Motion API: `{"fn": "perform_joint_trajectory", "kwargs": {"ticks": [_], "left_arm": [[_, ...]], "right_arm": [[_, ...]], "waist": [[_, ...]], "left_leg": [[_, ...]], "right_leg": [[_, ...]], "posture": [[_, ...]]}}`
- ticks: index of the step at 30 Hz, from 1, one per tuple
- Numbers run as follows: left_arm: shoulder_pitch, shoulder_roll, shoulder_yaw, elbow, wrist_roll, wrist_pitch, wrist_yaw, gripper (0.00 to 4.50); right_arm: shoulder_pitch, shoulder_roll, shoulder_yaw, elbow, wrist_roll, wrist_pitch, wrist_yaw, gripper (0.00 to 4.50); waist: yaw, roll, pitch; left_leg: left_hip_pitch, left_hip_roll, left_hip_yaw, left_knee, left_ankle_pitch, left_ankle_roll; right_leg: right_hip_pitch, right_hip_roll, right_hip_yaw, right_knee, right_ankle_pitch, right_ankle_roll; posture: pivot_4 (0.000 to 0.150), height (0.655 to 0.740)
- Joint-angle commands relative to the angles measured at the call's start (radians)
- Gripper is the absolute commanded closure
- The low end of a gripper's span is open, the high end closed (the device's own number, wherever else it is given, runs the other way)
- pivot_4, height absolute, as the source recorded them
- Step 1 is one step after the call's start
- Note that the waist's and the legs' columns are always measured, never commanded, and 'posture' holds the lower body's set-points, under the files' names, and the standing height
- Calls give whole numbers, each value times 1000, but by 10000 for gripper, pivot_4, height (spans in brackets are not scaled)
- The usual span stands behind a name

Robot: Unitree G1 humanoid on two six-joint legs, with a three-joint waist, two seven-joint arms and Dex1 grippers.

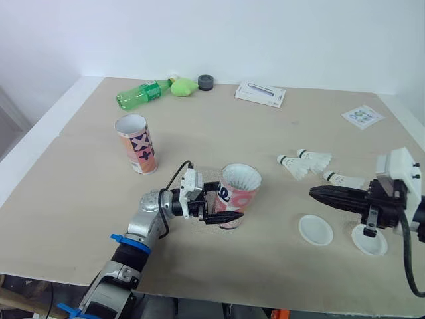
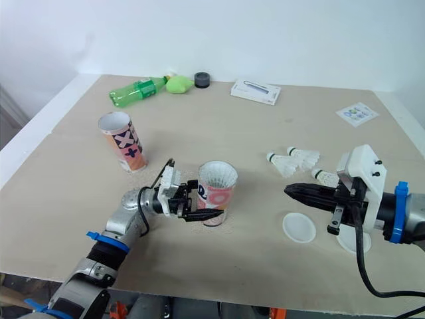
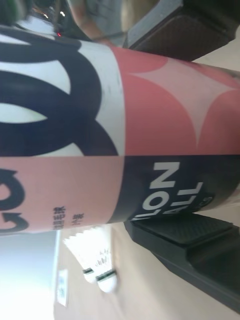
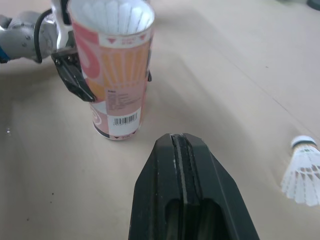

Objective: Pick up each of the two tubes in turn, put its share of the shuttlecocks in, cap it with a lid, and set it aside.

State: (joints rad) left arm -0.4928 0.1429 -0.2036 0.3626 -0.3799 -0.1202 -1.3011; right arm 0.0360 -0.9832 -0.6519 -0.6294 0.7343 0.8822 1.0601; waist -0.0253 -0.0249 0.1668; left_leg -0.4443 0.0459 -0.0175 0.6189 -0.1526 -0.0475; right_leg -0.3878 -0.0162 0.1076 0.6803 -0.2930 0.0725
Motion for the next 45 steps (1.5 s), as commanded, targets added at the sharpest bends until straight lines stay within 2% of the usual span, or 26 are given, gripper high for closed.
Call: {"fn": "perform_joint_trajectory", "kwargs": {"ticks": [1,12,14,15,17,20,22,26,30,33,43,45], "left_arm": [[-2,6,-10,75,54,-164,-47,7671],[4,-13,8,115,16,-122,-36,7671],[1,-17,12,122,9,-97,-33,7671],[3,-21,12,119,7,-87,-29,7671],[13,-25,0,109,11,-78,-40,7671],[18,-27,-8,111,19,-84,-49,7671],[14,-27,-7,117,22,-88,-53,7671],[9,-35,-4,118,26,-94,-44,7671],[11,-35,-4,122,37,-113,-43,7671],[14,-35,-3,114,43,-121,-32,7671],[34,-9,-9,78,45,-115,-31,7671],[31,-6,-10,80,47,-117,-31,7671]], "right_arm": [[56,-7,-90,-50,30,5,-5,44776],[264,-4,-148,-13,-50,-25,-6,44776],[277,-22,-134,12,-73,-42,-1,38493],[284,-27,-133,23,-82,-48,4,37086],[289,-77,-74,77,-146,-103,36,28877],[277,-163,44,163,-253,-214,76,20213],[238,-215,135,228,-306,-291,104,20213],[47,-259,334,385,-358,-374,143,20213],[-212,-236,558,556,-435,-430,219,20213],[-304,-230,661,640,-481,-469,287,20213],[-403,-180,773,770,-566,-562,348,20213],[-407,-173,777,771,-568,-566,357,25805]], "waist": [[2,0,0],[0,-1,-1],[0,-1,-1],[0,-1,-1],[0,-1,0],[-1,0,-1],[-1,-1,-1],[-3,0,-1],[0,1,0],[-5,3,-1],[-10,4,-1],[-11,5,-1]], "left_leg": [[0,0,0,0,0,0],[5,0,0,1,1,0],[5,0,0,1,1,0],[5,0,0,1,1,0],[5,0,0,1,1,0],[5,0,0,1,1,0],[5,0,0,1,1,0],[6,-1,1,0,1,0],[5,-2,0,0,1,0],[5,-2,0,0,0,-1],[5,-1,-1,-1,0,-1],[6,-1,-1,-1,0,-1]], "right_leg": [[0,0,0,0,0,0],[5,0,0,0,-1,-4],[5,0,0,-1,-1,-4],[5,0,0,-1,-1,-4],[5,0,0,-1,-1,-4],[5,-1,0,-1,-2,-4],[6,-1,0,-2,-2,-4],[6,-1,0,-3,-1,-4],[7,-2,0,-5,-1,-1],[7,-2,0,-6,1,2],[7,-2,-1,-5,0,1],[7,-2,-1,-5,0,1]], "posture": [[1500,7294],[1500,7294],[1500,7294],[1500,7294],[1500,7294],[1500,7294],[1500,7294],[1500,7294],[1500,7294],[1500,7294],[1500,7294],[1500,7294]]}}
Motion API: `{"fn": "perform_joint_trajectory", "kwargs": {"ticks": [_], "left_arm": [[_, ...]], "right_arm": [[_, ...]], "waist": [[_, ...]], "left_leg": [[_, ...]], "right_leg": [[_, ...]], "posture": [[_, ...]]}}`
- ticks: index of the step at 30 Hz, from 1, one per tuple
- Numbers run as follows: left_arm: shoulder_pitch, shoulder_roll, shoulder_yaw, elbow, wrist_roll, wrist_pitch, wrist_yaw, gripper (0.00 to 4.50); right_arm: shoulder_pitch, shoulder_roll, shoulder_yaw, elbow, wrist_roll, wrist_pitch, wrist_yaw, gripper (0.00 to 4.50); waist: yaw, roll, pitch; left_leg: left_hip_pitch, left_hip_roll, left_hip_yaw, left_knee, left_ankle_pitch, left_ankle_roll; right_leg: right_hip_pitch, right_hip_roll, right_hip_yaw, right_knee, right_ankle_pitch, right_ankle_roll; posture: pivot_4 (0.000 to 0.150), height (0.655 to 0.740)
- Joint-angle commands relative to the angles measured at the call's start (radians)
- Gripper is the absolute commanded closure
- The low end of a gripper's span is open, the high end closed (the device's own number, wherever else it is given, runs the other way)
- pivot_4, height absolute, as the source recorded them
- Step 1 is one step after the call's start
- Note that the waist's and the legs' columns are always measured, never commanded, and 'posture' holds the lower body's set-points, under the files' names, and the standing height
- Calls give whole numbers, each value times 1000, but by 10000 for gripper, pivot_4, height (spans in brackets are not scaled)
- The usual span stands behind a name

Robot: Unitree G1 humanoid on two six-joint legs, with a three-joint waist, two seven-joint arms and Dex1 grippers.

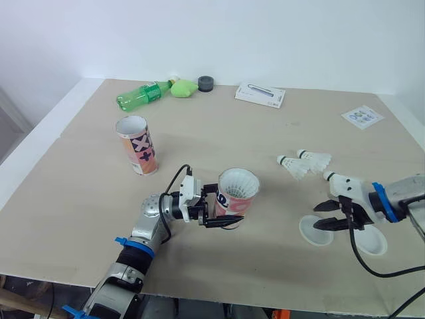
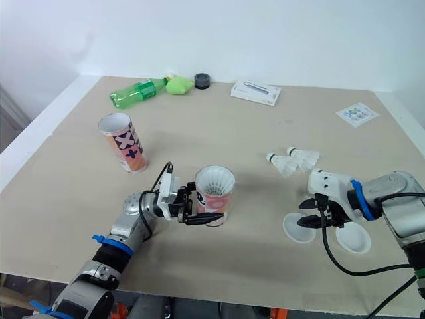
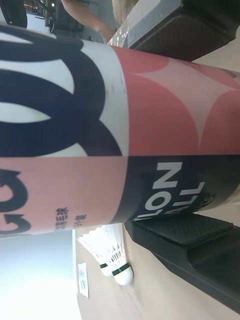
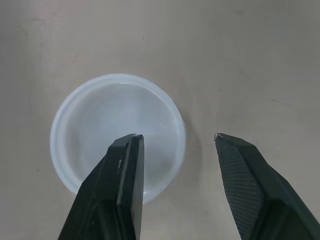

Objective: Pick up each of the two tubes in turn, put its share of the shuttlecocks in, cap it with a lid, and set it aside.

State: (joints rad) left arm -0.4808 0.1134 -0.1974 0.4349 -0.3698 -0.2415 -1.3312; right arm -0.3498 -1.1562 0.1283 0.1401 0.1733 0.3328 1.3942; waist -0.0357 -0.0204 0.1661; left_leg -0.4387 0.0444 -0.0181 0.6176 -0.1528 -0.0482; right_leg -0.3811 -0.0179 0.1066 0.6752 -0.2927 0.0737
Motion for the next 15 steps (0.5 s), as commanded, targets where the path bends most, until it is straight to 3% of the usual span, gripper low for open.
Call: {"fn": "perform_joint_trajectory", "kwargs": {"ticks": [1,2,3,6,15], "left_arm": [[17,25,-16,10,38,3,-1,7671],[16,27,-16,11,38,2,-1,7671],[14,28,-16,12,39,2,-1,7671],[12,31,-18,12,40,0,-2,7671],[-7,47,-25,6,40,18,-19,7671]], "right_arm": [[-21,1,0,0,-11,-26,29,27891],[-20,2,2,0,-16,-33,32,31888],[-30,11,5,9,-24,-22,24,38738],[-32,11,5,6,-29,-42,35,44229],[-95,40,-38,-31,18,23,17,44229]], "waist": [[0,0,0],[0,0,0],[0,0,0],[0,0,0],[-7,1,0]], "left_leg": [[0,0,0,0,0,0],[0,0,0,0,0,0],[0,0,0,0,0,0],[0,0,0,0,0,0],[0,0,0,0,0,0]], "right_leg": [[0,0,0,0,0,0],[0,0,0,0,0,0],[0,0,0,0,0,0],[0,0,0,0,0,0],[0,1,0,0,1,0]], "posture": [[1500,7294],[1500,7294],[1500,7294],[1500,7294],[1500,7294]]}}
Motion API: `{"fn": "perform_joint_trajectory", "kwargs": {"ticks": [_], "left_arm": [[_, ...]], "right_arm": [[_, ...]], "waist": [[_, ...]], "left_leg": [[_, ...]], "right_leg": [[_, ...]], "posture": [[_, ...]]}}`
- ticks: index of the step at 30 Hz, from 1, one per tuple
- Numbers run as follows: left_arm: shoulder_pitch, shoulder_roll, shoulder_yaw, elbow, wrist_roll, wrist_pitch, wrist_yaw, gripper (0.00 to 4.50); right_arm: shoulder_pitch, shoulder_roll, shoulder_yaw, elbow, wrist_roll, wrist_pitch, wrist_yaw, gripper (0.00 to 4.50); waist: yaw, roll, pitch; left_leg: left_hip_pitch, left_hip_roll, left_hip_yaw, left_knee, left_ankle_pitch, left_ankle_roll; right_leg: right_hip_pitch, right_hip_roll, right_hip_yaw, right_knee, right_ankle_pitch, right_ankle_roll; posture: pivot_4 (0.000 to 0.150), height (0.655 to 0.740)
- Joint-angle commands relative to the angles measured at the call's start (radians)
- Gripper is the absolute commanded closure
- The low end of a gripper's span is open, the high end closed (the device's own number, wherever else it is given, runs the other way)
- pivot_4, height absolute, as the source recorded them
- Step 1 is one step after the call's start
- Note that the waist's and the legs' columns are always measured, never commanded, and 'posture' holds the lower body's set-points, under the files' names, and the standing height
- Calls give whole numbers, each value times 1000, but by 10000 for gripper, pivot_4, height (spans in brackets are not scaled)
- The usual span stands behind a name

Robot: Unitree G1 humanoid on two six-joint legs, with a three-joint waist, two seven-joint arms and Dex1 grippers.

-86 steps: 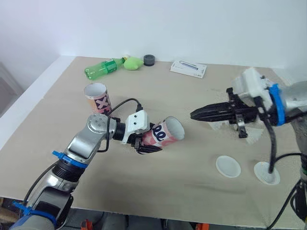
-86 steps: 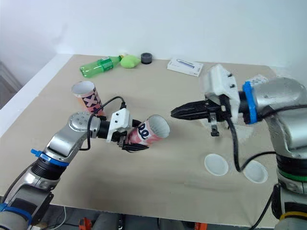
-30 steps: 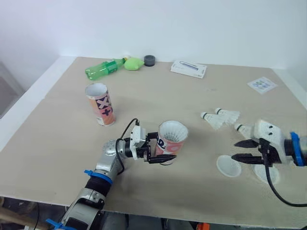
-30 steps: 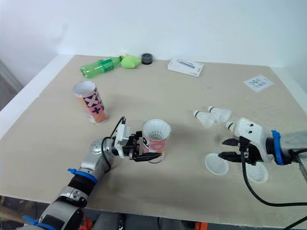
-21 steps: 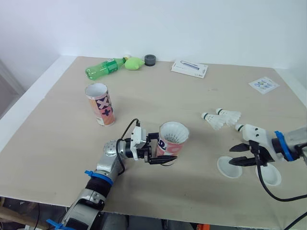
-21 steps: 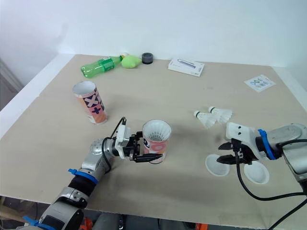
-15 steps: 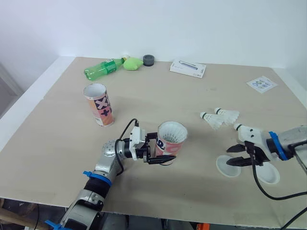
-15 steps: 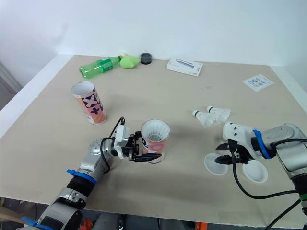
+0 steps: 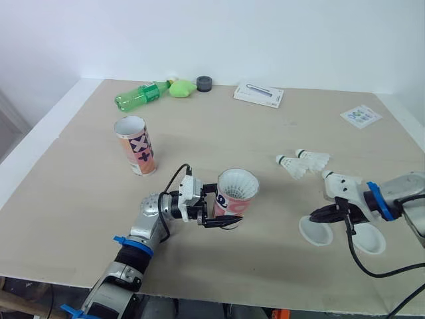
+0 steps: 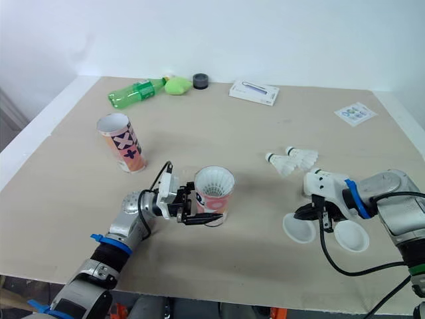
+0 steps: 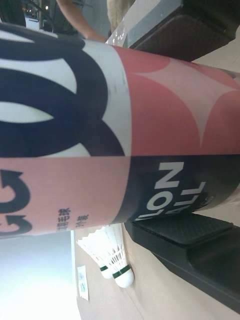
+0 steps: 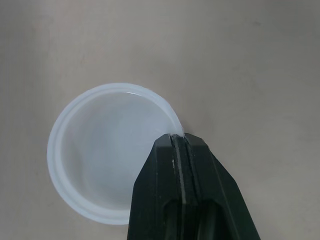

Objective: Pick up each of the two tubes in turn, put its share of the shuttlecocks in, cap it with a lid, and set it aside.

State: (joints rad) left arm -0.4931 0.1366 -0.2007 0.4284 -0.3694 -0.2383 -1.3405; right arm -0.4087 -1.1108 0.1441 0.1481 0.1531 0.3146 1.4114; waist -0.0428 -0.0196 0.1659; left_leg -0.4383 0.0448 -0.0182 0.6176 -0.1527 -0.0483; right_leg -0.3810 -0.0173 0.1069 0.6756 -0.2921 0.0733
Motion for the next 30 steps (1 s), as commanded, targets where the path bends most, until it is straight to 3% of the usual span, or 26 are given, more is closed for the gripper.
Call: {"fn": "perform_joint_trajectory", "kwargs": {"ticks": [1,5,9,19,30], "left_arm": [[1,29,-22,10,38,23,-13,7671],[-20,42,-21,20,37,41,-28,7671],[-40,45,-22,36,38,43,-38,7671],[-82,27,-19,93,45,17,-42,7671],[-71,32,-12,83,47,17,-33,7671]], "right_arm": [[-49,-10,-78,-81,82,73,18,44229],[-126,-47,-147,-260,221,157,83,44229],[-267,-57,-127,-314,251,181,123,44229],[-732,117,152,-232,208,170,203,44229],[-824,214,403,-193,121,7,203,44229]], "waist": [[-1,0,0],[-6,5,2],[-4,3,2],[-5,6,5],[-3,6,5]], "left_leg": [[0,0,0,0,0,0],[0,0,0,0,0,0],[0,1,-1,0,0,0],[-1,2,0,0,0,0],[-4,1,0,0,0,0]], "right_leg": [[0,0,0,0,0,0],[-1,0,1,0,0,0],[0,1,-1,0,-1,-1],[-3,1,-1,1,-1,-4],[-7,1,0,4,-1,-2]], "posture": [[1500,7294],[1500,7294],[1500,7294],[1500,7294],[1500,7294]]}}
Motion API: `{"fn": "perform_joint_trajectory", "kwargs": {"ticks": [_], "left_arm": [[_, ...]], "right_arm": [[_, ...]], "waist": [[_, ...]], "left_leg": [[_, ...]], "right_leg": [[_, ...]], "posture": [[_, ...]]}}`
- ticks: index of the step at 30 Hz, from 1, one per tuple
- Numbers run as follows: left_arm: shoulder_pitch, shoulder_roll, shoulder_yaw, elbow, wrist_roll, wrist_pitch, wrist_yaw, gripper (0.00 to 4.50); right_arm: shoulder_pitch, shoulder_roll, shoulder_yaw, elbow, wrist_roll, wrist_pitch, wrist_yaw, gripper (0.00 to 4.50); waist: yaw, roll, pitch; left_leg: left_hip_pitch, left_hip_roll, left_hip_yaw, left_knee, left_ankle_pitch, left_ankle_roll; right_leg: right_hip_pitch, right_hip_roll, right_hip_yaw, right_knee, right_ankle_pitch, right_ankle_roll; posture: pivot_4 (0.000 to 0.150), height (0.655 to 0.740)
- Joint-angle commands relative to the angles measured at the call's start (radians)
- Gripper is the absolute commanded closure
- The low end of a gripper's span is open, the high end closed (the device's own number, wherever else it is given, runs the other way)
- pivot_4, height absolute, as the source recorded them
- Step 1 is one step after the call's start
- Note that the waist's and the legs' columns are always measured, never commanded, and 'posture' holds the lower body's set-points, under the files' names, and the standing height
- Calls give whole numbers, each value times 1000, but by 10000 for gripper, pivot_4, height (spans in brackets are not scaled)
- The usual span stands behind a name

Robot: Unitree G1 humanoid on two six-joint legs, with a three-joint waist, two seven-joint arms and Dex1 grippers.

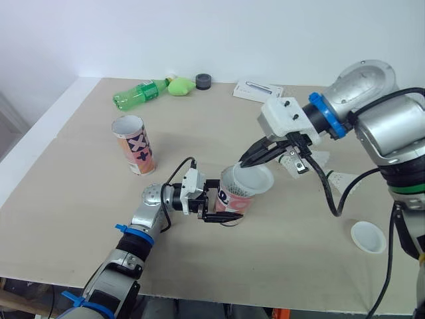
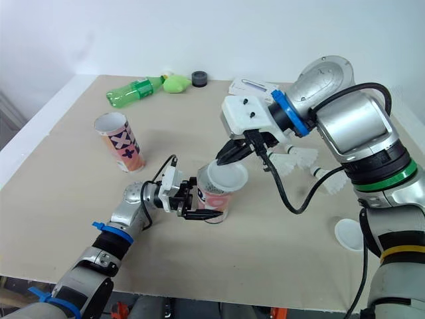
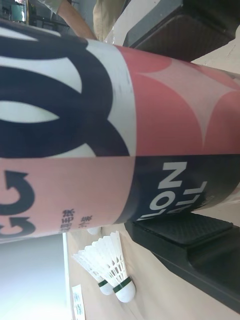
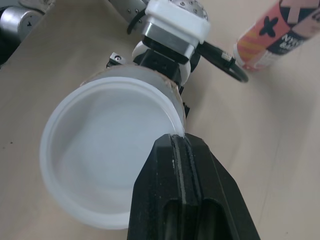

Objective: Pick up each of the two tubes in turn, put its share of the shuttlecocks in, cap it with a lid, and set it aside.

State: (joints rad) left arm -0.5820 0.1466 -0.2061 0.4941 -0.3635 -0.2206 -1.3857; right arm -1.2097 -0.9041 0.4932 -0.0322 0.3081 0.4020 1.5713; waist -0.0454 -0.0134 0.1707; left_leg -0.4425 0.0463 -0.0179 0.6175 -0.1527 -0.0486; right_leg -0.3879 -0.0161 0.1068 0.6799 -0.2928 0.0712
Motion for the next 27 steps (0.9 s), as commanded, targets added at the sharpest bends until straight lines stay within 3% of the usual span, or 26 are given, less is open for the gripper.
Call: {"fn": "perform_joint_trajectory", "kwargs": {"ticks": [1,19,27], "left_arm": [[19,23,-6,15,41,0,12,7671],[24,22,-5,7,41,7,12,7671],[22,20,-4,12,43,6,13,7671]], "right_arm": [[-24,13,57,-11,-39,-84,43,44229],[-23,144,-3,-5,-121,-119,17,44229],[-21,143,-34,-12,-129,-122,8,44229]], "waist": [[0,0,0],[-1,0,0],[-1,0,0]], "left_leg": [[1,0,0,0,0,0],[2,1,0,0,0,0],[2,1,0,0,1,0]], "right_leg": [[0,1,0,0,0,0],[1,1,0,1,1,-1],[0,1,0,2,1,-2]], "posture": [[1500,7294],[1500,7294],[1500,7294]]}}
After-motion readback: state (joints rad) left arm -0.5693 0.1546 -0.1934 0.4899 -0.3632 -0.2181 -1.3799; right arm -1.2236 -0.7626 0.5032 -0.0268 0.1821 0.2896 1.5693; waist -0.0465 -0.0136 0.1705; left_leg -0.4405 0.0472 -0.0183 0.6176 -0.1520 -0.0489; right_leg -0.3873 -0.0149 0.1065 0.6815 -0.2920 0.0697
